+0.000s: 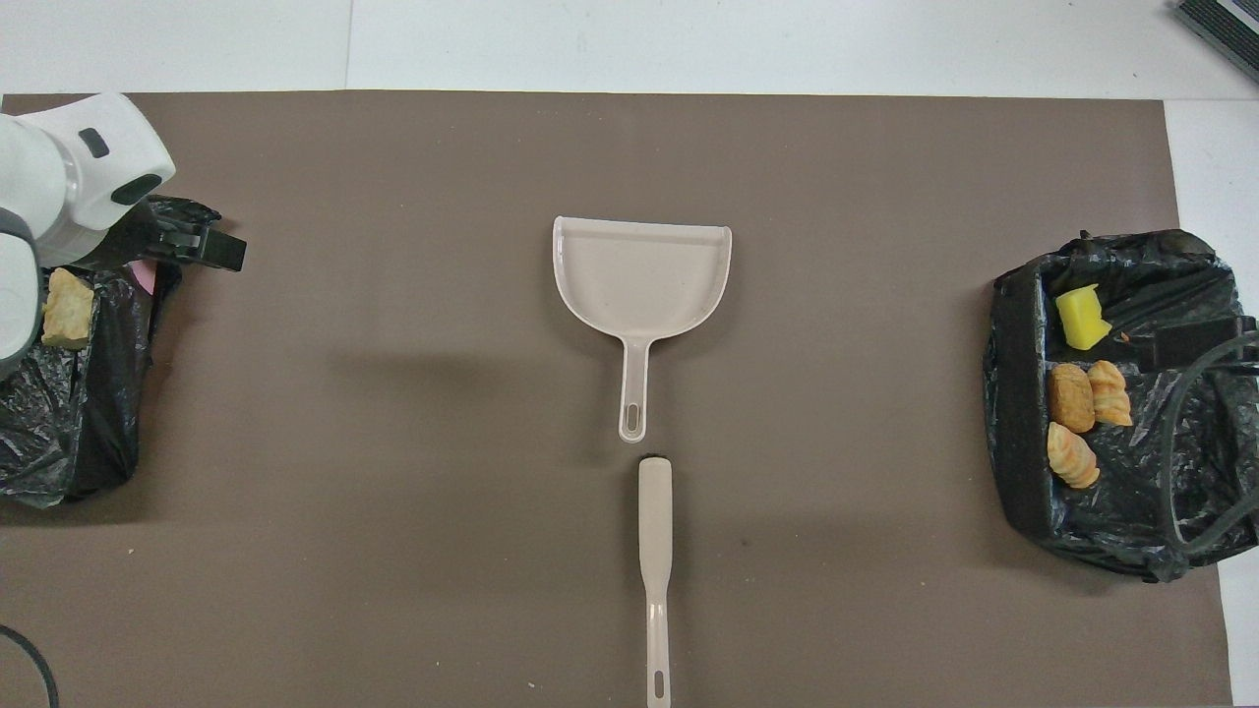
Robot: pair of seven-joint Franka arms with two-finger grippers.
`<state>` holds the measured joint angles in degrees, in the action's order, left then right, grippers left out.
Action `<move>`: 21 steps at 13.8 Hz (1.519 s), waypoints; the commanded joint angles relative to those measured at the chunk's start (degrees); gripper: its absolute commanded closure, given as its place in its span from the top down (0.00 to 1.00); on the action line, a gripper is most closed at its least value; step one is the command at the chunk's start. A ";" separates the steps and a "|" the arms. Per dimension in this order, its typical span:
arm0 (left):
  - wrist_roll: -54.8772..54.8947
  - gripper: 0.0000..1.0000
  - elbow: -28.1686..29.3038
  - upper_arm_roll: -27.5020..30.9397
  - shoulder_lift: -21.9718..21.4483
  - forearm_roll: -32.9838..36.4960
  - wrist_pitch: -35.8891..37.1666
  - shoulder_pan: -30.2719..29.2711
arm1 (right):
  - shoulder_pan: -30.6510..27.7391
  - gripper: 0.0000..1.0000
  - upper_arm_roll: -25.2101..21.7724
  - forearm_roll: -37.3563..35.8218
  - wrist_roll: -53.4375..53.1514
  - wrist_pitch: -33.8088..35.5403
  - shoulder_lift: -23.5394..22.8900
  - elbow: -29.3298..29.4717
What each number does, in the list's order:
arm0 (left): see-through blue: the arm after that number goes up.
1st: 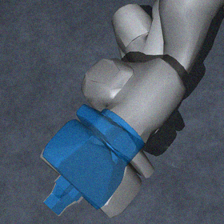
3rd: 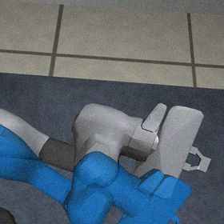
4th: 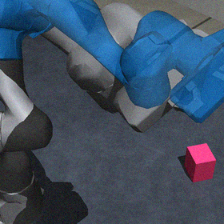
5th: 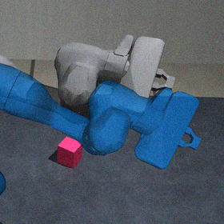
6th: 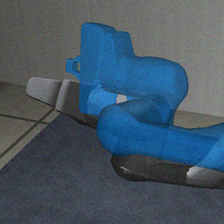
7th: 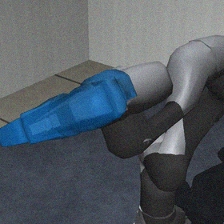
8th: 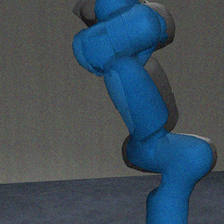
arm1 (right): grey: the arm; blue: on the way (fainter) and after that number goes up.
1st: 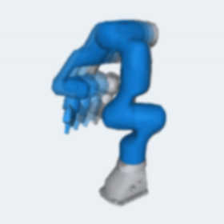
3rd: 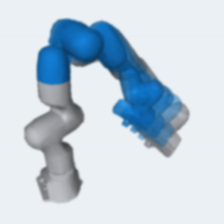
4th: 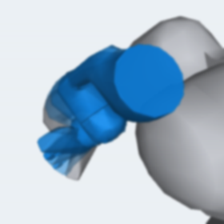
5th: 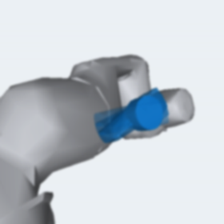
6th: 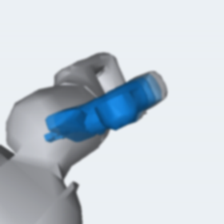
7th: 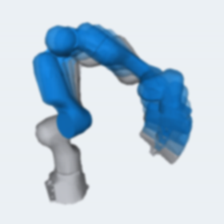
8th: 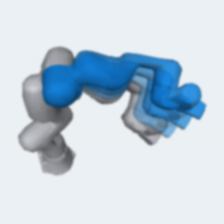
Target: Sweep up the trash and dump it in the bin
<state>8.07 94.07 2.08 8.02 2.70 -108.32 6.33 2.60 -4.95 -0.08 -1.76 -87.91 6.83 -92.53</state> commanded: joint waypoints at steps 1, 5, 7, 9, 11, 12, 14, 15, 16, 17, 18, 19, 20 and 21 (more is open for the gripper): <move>0.72 1.00 0.59 -2.77 -3.44 -1.03 4.67 -4.46 | -0.58 1.00 -0.06 -0.28 1.58 0.72 -0.68 1.39; -0.16 1.00 0.76 -3.67 -8.01 -1.03 11.80 -6.59 | -0.49 1.00 0.64 -0.27 1.58 0.63 -0.51 1.39; -3.65 1.00 0.85 -3.58 -9.59 -1.12 14.96 -6.51 | -0.49 1.00 0.55 -0.36 1.41 0.63 -0.42 1.30; -5.78 1.00 0.77 -3.67 -11.61 -1.12 17.77 -6.51 | -0.58 1.00 0.46 -0.45 1.85 0.63 -0.24 1.22; -5.70 1.00 0.59 -3.84 -12.15 -1.29 18.31 -6.51 | -0.58 1.00 0.38 -0.45 1.85 0.63 -0.24 1.13; -5.26 1.00 0.68 -3.67 -12.24 -1.38 18.84 -6.51 | -0.58 1.00 0.38 -0.45 1.85 0.63 -0.24 1.13; -5.34 1.00 1.03 -3.58 -12.76 -3.22 19.02 -6.16 | -0.58 1.00 0.20 -0.45 1.85 0.63 -0.24 1.13; -5.34 1.00 1.20 -3.49 -12.85 -3.23 19.11 -6.15 | -0.58 1.00 0.20 -0.45 1.85 0.63 -0.24 1.13; -5.26 1.00 1.12 -3.49 -12.94 -3.31 19.11 -6.24 | -0.58 1.00 0.11 -0.45 1.85 0.63 -0.24 1.13; -5.26 1.00 1.12 -3.49 -12.94 -3.40 19.11 -6.07 | -0.58 1.00 0.11 -0.45 1.85 0.63 -0.24 1.13; -5.17 1.00 1.12 -3.49 -12.85 -3.32 19.11 -5.98 | -0.58 1.00 0.11 -0.45 1.85 0.63 -0.24 1.13; -5.17 1.00 1.12 -3.58 -12.85 -3.32 19.02 -5.98 | -0.58 1.00 0.02 -0.45 1.85 0.63 -0.24 1.13; -5.17 1.00 1.20 -3.49 -12.85 -3.32 18.93 -5.89 | -0.58 1.00 0.02 -0.45 1.85 0.63 -0.15 0.95; -5.17 1.00 1.21 -3.49 -12.94 -3.32 18.84 -5.89 | -0.66 1.00 0.02 -0.45 1.85 0.63 -0.15 0.87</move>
